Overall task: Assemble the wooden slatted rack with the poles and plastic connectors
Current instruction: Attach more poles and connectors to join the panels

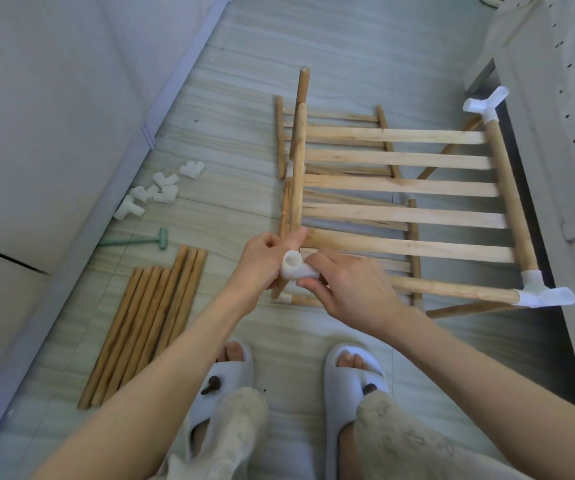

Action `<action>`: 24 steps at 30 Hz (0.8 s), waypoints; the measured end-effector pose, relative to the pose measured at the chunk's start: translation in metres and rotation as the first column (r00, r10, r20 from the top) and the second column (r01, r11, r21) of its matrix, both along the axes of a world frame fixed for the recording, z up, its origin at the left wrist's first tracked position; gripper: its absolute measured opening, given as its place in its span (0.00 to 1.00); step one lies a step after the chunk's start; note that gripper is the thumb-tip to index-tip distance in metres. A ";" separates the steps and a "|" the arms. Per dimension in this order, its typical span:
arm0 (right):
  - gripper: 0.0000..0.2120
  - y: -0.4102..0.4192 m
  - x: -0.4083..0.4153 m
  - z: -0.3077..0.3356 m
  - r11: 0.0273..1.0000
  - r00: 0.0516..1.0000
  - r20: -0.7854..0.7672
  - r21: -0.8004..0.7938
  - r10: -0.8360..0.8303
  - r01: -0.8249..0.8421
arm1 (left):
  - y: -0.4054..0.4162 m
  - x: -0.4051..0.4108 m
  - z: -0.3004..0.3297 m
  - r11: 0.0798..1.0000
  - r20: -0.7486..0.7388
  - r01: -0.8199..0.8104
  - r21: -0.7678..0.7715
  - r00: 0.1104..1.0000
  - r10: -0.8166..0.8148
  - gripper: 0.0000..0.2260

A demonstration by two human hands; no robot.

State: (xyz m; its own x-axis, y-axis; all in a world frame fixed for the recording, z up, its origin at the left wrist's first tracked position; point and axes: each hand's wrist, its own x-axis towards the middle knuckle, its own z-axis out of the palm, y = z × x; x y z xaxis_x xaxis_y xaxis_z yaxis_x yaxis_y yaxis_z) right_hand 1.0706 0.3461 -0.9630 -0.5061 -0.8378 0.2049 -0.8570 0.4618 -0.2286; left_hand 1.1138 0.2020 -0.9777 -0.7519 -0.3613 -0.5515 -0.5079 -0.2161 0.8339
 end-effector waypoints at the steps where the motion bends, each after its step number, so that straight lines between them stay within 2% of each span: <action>1: 0.16 0.001 0.001 0.000 1.000 1.000 -0.012 -0.007 -0.001 0.001 | 0.001 0.001 -0.001 1.000 -0.013 0.010 -0.016 1.000 -0.010 0.17; 2: 0.16 0.002 0.002 -0.001 1.000 1.000 -0.024 -0.010 -0.004 0.004 | 0.001 0.002 -0.001 0.999 -0.026 0.019 -0.028 0.999 -0.020 0.19; 5: 0.17 0.000 0.000 0.003 0.999 0.999 -0.018 -0.028 -0.030 0.030 | -0.001 0.011 -0.005 0.998 -0.095 0.043 -0.051 0.994 -0.048 0.34; 6: 0.17 -0.001 -0.002 0.006 0.999 0.999 -0.011 -0.034 -0.038 0.037 | -0.002 0.015 -0.007 0.998 -0.134 0.048 -0.037 0.990 -0.052 0.33; 8: 0.20 -0.001 -0.009 0.009 0.999 0.998 0.048 -0.020 -0.048 0.049 | -0.002 0.025 -0.016 0.997 -0.194 0.075 -0.022 0.978 -0.078 0.23; 10: 0.24 0.003 -0.014 0.013 0.998 0.986 0.157 0.037 -0.051 0.046 | -0.003 0.035 -0.026 0.979 -0.211 0.164 -0.123 0.959 -0.188 0.13; 12: 0.23 0.010 -0.016 0.015 0.999 0.986 0.168 0.041 0.001 -0.009 | -0.002 0.042 -0.034 0.941 -0.235 0.261 -0.216 0.921 -0.309 0.09; 14: 0.22 0.019 -0.013 0.018 0.998 0.988 0.152 0.056 0.017 -0.026 | 0.000 0.044 -0.035 0.890 -0.234 0.314 -0.330 0.886 -0.400 0.13; 16: 0.22 0.030 -0.011 0.020 0.995 0.985 0.170 0.098 0.000 -0.017 | 0.006 0.044 -0.035 0.797 -0.215 0.357 -0.487 0.836 -0.505 0.21; 18: 0.23 0.040 -0.005 0.023 0.993 0.982 0.184 0.118 -0.036 0.014 | 0.016 0.045 -0.032 0.697 -0.191 0.380 -0.608 0.782 -0.593 0.20; 20: 0.25 0.049 0.002 0.027 0.991 0.967 0.235 0.119 -0.096 0.069 | 0.027 0.047 -0.029 0.655 -0.193 0.374 -0.657 0.757 -0.625 0.16; 24: 0.23 0.058 0.010 0.026 0.993 0.971 0.212 0.052 -0.114 0.105 | 0.039 0.047 -0.031 0.591 -0.182 0.363 -0.721 0.723 -0.666 0.22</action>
